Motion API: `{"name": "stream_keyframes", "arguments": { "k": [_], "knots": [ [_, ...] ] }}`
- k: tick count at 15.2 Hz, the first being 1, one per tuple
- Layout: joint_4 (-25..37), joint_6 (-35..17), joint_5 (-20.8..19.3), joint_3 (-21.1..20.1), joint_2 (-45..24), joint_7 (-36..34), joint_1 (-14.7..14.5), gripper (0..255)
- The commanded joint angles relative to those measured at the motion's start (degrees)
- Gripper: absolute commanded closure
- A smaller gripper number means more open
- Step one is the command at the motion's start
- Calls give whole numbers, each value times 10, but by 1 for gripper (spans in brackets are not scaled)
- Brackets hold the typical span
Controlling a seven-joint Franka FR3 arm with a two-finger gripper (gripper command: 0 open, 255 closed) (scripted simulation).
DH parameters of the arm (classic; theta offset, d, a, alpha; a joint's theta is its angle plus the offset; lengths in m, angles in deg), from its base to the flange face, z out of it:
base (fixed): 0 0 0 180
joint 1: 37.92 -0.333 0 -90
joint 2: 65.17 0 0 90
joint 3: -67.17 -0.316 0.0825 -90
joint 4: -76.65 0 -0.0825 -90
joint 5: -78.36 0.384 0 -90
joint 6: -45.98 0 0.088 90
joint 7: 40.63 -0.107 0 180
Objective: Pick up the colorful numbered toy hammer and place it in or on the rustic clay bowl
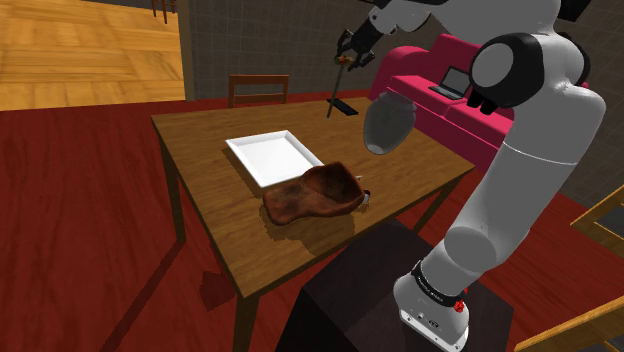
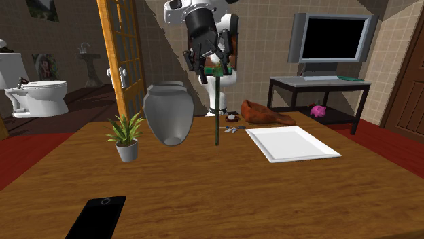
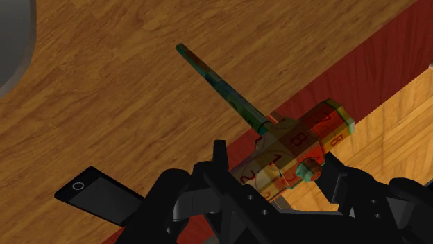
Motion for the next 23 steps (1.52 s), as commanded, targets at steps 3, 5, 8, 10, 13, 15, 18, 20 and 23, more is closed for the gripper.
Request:
{"name": "stream_keyframes", "arguments": {
  "k": [3,5,8,10,13,15,18,20,23],
  "knots": [
    [39,31,-2,1,-7,-10,3,255],
    [58,47,-3,2,-10,-15,5,255],
    [90,71,-3,3,-17,-22,8,255],
    [113,89,-3,4,-22,-27,10,255],
    [150,115,-2,4,-32,-34,15,255],
    [177,134,0,5,-40,-39,19,255],
    [214,159,3,5,-52,-46,24,255],
    [146,138,-19,3,2,-58,0,255],
    [64,116,-50,-6,75,-83,-27,255]
  ]
}}
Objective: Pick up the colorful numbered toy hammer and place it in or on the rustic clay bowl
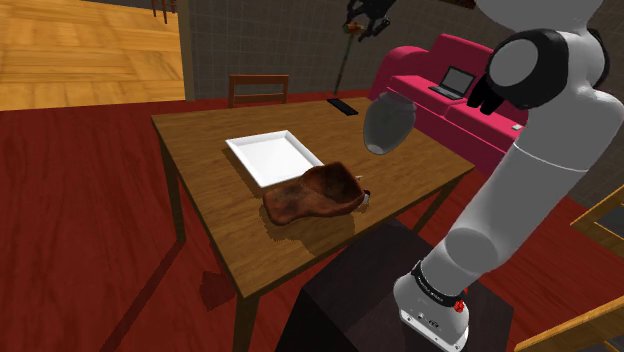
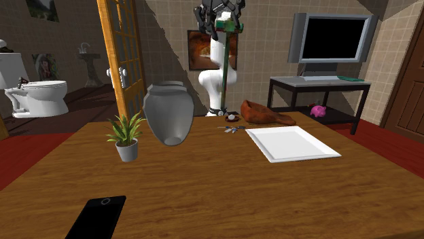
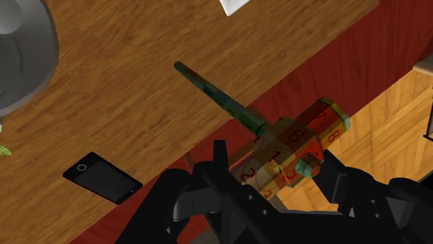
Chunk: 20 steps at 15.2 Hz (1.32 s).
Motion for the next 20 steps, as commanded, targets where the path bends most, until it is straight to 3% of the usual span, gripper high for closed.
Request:
{"name": "stream_keyframes", "arguments": {
  "k": [1,10,20],
  "knots": [
    [-60,-18,-22,-8,50,-17,-17,255],
    [-218,-33,-90,-70,223,-117,-53,255],
    [-309,1,-115,-156,367,-230,-69,255]
  ]
}}
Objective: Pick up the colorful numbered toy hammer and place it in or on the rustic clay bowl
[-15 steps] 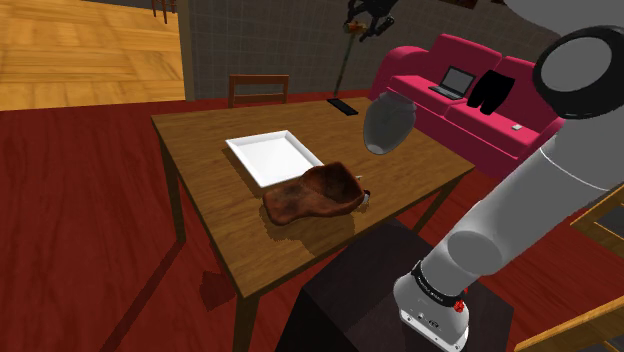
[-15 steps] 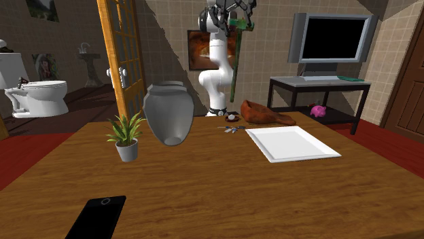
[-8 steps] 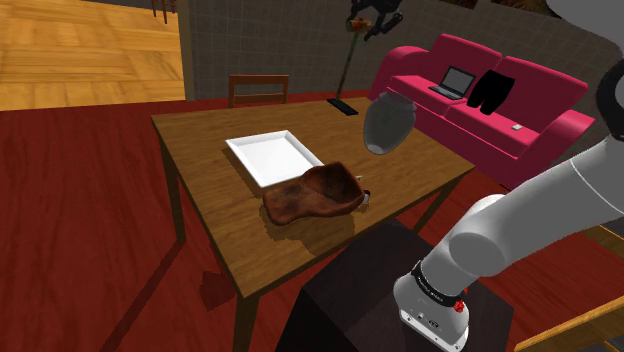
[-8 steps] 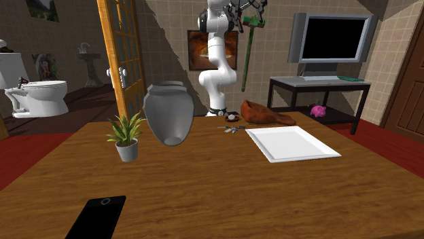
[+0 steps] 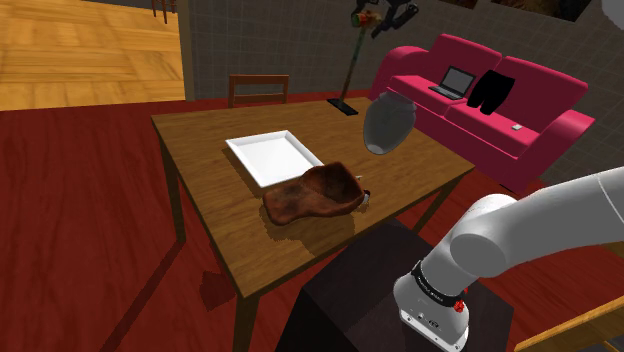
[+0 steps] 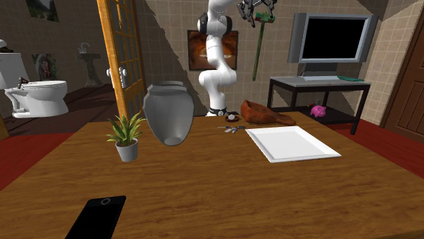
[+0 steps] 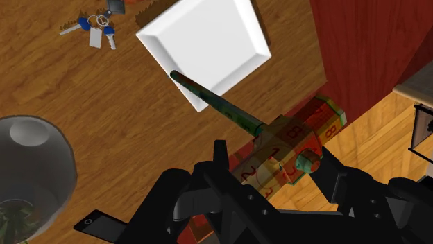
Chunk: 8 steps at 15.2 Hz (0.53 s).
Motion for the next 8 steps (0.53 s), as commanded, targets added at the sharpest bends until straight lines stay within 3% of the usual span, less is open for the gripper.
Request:
{"name": "stream_keyframes", "arguments": {
  "k": [1,8],
  "knots": [
    [-14,8,-1,-17,25,-22,-3,255],
    [-28,51,6,-81,94,-101,-14,255]
  ]
}}
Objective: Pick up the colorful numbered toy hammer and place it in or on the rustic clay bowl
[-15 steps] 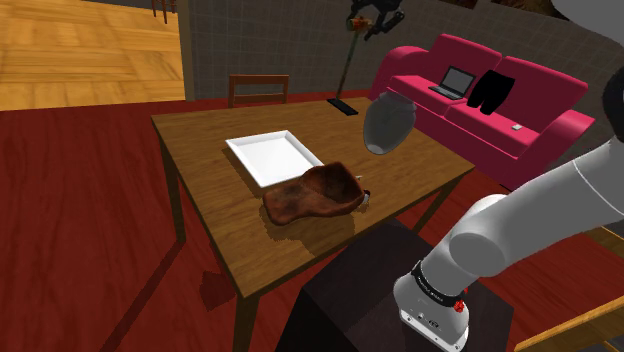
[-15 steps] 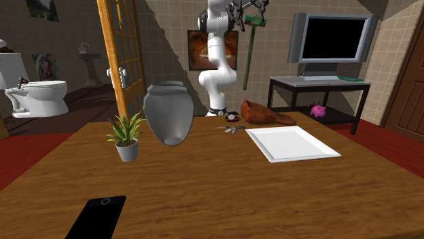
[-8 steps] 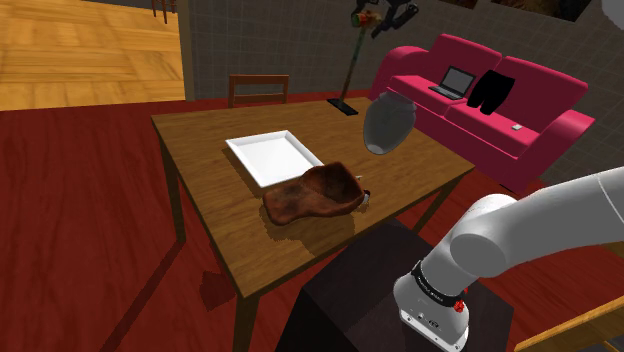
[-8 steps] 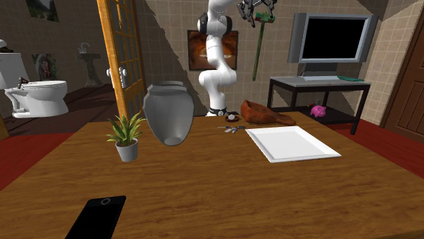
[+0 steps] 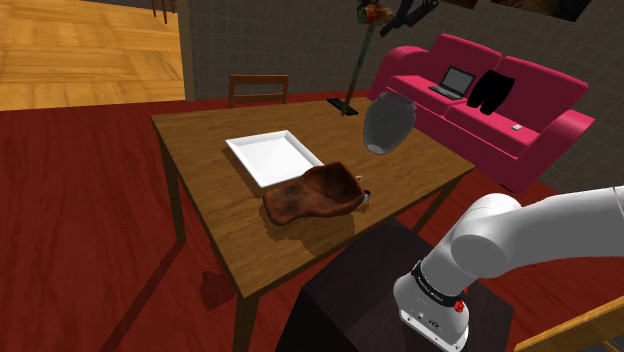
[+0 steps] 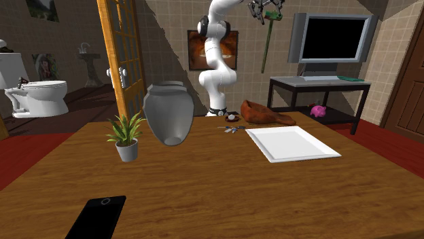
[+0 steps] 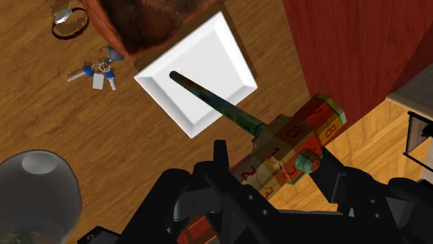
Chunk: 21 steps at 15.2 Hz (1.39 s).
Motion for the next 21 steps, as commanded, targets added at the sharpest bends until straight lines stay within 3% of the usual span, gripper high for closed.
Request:
{"name": "stream_keyframes", "arguments": {
  "k": [1,21],
  "knots": [
    [5,15,4,-20,13,-25,-3,255],
    [-199,-107,20,-35,96,-20,-13,255]
  ]
}}
